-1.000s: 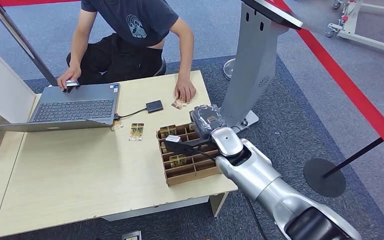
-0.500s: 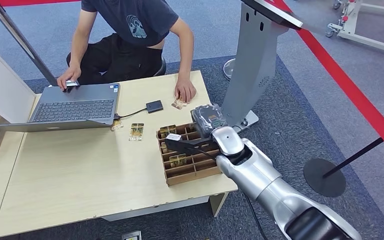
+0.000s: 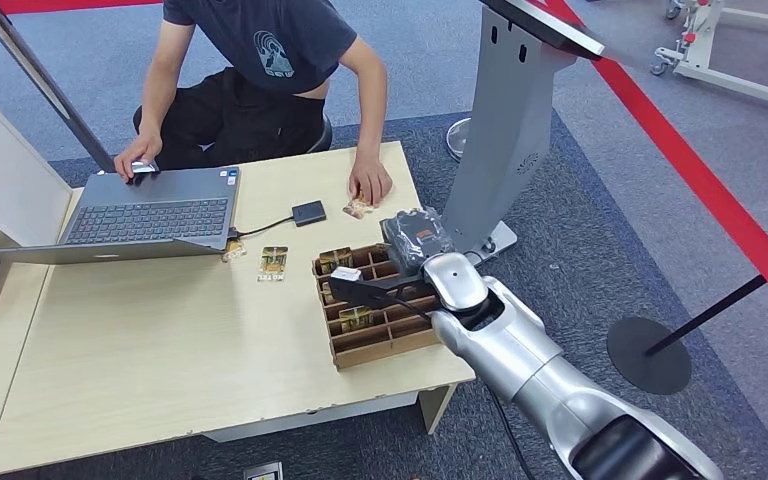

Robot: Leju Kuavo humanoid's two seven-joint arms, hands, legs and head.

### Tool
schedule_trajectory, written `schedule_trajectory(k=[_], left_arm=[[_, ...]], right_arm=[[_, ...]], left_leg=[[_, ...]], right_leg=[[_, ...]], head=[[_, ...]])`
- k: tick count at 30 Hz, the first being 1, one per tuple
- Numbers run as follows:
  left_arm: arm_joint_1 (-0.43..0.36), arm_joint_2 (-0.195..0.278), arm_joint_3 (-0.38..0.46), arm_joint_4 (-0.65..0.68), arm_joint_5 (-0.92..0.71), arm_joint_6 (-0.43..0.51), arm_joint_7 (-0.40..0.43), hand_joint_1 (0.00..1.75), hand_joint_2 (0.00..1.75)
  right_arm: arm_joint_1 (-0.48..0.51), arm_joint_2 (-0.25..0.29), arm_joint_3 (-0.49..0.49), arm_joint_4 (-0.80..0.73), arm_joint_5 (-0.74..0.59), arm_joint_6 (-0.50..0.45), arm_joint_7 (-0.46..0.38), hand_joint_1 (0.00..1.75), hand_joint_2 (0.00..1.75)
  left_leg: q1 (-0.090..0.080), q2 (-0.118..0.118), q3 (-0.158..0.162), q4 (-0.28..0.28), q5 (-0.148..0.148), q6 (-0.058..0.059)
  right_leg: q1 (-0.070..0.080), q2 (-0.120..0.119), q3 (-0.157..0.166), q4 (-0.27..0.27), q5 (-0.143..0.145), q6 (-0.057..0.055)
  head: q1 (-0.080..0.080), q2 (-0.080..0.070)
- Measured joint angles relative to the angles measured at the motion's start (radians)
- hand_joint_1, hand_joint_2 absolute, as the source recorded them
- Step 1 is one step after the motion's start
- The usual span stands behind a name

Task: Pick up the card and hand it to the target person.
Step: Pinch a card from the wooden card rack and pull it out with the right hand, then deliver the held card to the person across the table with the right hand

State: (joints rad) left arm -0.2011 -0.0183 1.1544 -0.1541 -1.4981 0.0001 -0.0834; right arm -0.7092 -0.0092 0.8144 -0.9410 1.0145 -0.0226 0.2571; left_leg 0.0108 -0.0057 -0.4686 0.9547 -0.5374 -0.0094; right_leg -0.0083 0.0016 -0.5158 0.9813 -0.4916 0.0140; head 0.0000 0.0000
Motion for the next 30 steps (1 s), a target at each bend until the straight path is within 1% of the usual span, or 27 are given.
schedule_trajectory(k=[6, 11, 15, 19, 23, 27, 30], left_arm=[[0.0, 0.0, 0.001, 0.0, 0.012, 0.0, -0.009, 0.0, 0.0], [0.0, 0.001, 0.001, 0.0, 0.011, 0.009, -0.012, 0.0, 0.0], [0.001, 0.002, 0.001, 0.0, 0.01, 0.01, -0.01, 0.0, 0.0], [0.004, 0.004, 0.001, 0.0, 0.009, 0.013, -0.009, 0.0, 0.0], [0.006, 0.004, 0.001, 0.0, 0.009, 0.014, -0.009, 0.0, 0.0], [0.002, 0.004, 0.001, 0.0, 0.004, 0.014, -0.009, 0.0, 0.0], [-0.008, 0.004, 0.001, 0.0, -0.006, 0.012, -0.009, 0.0, 0.0]], right_arm=[[0.0, 0.0, -0.006, -0.004, -0.049, 0.006, -0.007, 1.75, 1.75], [-0.002, -0.005, -0.029, -0.031, -0.161, 0.029, -0.025, 1.75, 1.75], [-0.02, -0.024, -0.053, -0.093, -0.222, 0.047, -0.009, 1.75, 1.75], [-0.078, -0.055, -0.078, -0.196, -0.213, 0.038, 0.014, 1.75, 1.75], [-0.156, -0.073, -0.102, -0.291, -0.195, 0.024, 0.012, 1.75, 1.75], [-0.209, -0.07, -0.113, -0.322, -0.206, 0.004, -0.033, 1.75, 1.75], [-0.244, -0.049, -0.11, -0.278, -0.23, -0.022, -0.09, 1.75, 1.75]], left_leg=[[0.0, 0.0, 0.0, 0.0, 0.0, 0.0], [0.0, 0.0, 0.0, 0.0, 0.0, 0.0], [0.0, 0.0, 0.0, 0.0, 0.0, 0.0], [0.0, 0.0, 0.0, 0.001, 0.0, 0.0], [0.0, 0.0, 0.0, 0.001, 0.0, 0.0], [0.0, 0.0, 0.0, 0.001, 0.0, 0.0], [0.0, 0.0, -0.001, 0.0, 0.0, 0.0]], right_leg=[[0.0, 0.0, 0.0, 0.0, 0.0, 0.0], [0.0, 0.0, 0.0, 0.0, 0.0, 0.0], [0.0, 0.0, 0.0, 0.0, 0.0, 0.0], [0.0, 0.0, 0.0, 0.0, 0.001, 0.0], [0.0, 0.0, 0.0, 0.0, 0.001, 0.0], [0.0, 0.0, 0.0, 0.0, 0.001, 0.0], [0.0, 0.0, 0.0, 0.001, 0.001, 0.0]], head=[[0.0, 0.0], [0.0, 0.0], [0.0, 0.0], [0.0, 0.0], [0.0, 0.0], [0.0, 0.0], [0.0, 0.0]])
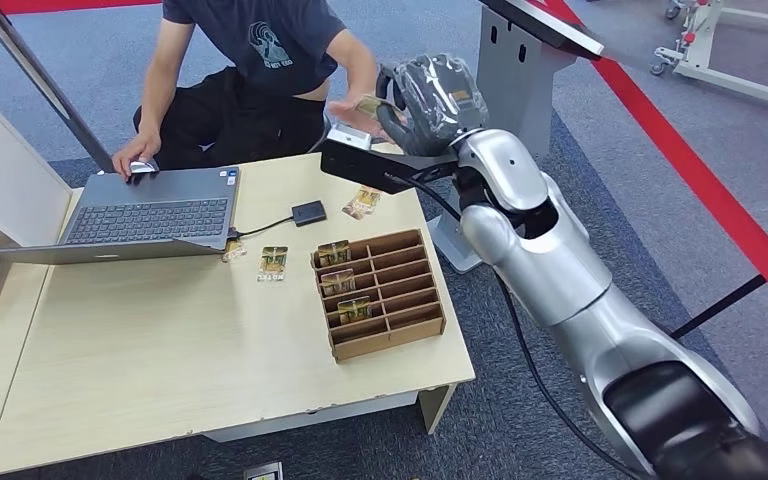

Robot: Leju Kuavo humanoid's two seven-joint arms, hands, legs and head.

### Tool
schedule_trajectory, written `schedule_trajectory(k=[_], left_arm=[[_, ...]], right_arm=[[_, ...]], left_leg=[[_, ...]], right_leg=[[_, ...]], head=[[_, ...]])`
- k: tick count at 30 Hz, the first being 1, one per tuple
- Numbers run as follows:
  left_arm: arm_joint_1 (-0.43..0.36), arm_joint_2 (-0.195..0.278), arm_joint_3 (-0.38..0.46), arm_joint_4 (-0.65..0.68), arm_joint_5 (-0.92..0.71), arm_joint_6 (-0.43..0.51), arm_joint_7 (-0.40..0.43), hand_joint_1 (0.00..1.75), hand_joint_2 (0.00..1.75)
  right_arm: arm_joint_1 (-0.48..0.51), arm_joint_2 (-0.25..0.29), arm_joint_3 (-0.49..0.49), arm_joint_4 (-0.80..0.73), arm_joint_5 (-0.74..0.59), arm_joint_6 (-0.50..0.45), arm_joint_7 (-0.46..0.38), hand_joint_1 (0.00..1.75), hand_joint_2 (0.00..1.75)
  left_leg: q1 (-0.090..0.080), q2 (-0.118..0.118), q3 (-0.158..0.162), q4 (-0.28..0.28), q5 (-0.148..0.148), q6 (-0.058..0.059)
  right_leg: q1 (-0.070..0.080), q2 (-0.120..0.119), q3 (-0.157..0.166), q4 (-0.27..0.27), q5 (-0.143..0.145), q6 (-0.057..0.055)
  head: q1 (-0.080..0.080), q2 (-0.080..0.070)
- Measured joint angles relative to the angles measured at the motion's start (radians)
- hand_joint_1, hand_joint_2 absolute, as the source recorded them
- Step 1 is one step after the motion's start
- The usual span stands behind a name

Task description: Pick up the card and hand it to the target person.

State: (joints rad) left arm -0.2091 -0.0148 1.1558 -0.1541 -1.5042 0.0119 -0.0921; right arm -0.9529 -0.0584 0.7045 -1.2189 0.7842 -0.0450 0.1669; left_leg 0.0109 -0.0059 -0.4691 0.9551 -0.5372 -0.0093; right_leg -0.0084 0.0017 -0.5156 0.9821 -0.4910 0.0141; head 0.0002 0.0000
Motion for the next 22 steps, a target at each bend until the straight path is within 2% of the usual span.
schedule_trajectory(k=[9, 11, 12, 13, 15, 16, 22], left_arm=[[-0.022, -0.002, 0.0, 0.0, -0.024, -0.002, 0.019, 0.0, 0.0], [-0.021, -0.002, 0.0, 0.0, -0.026, -0.002, 0.014, 0.0, 0.87], [-0.021, -0.002, 0.0, 0.0, -0.028, 0.003, 0.007, 0.0, 1.31], [-0.02, -0.002, -0.001, 0.0, -0.03, 0.011, -0.003, 0.0, 1.31], [-0.02, -0.002, -0.001, 0.0, -0.031, 0.033, -0.02, 0.0, 0.44], [-0.02, -0.003, -0.001, 0.0, -0.03, 0.041, -0.026, 0.0, 0.0], [-0.017, -0.003, -0.001, 0.0, -0.021, 0.059, -0.038, 0.0, 0.0]], right_arm=[[-0.044, 0.098, 0.024, 0.328, -0.038, -0.11, -0.121, 1.75, 1.75], [-0.043, 0.115, 0.03, 0.393, -0.039, -0.123, -0.127, 1.71, 1.75], [-0.043, 0.122, 0.032, 0.422, -0.04, -0.129, -0.128, 1.38, 1.75], [-0.043, 0.127, 0.034, 0.448, -0.041, -0.135, -0.13, 0.94, 1.75], [-0.042, 0.134, 0.037, 0.493, -0.047, -0.148, -0.134, 0.1, 1.75], [-0.042, 0.137, 0.038, 0.512, -0.05, -0.153, -0.136, 0.0, 1.75], [-0.034, 0.141, 0.037, 0.558, -0.098, -0.169, -0.164, 0.0, 1.75]], left_leg=[[0.0, -0.001, 0.0, 0.0, 0.001, 0.0], [0.0, -0.001, 0.0, 0.0, 0.001, 0.0], [0.0, -0.001, 0.0, 0.0, 0.001, 0.0], [0.0, -0.001, 0.0, 0.0, 0.001, 0.0], [0.0, -0.001, 0.0, 0.0, 0.001, 0.001], [0.0, 0.0, 0.0, 0.0, 0.001, 0.001], [0.0, 0.0, 0.0, 0.0, 0.001, 0.001]], right_leg=[[0.0, 0.0, 0.001, 0.0, 0.0, 0.0], [0.0, 0.0, 0.0, 0.0, 0.0, 0.0], [0.0, 0.0, 0.0, 0.0, 0.0, 0.0], [0.0, 0.0, 0.0, 0.0, 0.0, 0.0], [0.0, 0.0, 0.0, 0.0, 0.0, 0.0], [0.0, 0.0, 0.0, 0.0, 0.0, 0.0], [0.0, 0.0, 0.0, 0.0, 0.0, 0.001]], head=[[0.0, 0.0], [0.0, 0.0], [0.0, 0.0], [0.0, 0.0], [0.0, 0.0], [0.0, 0.0], [0.0, 0.0]])
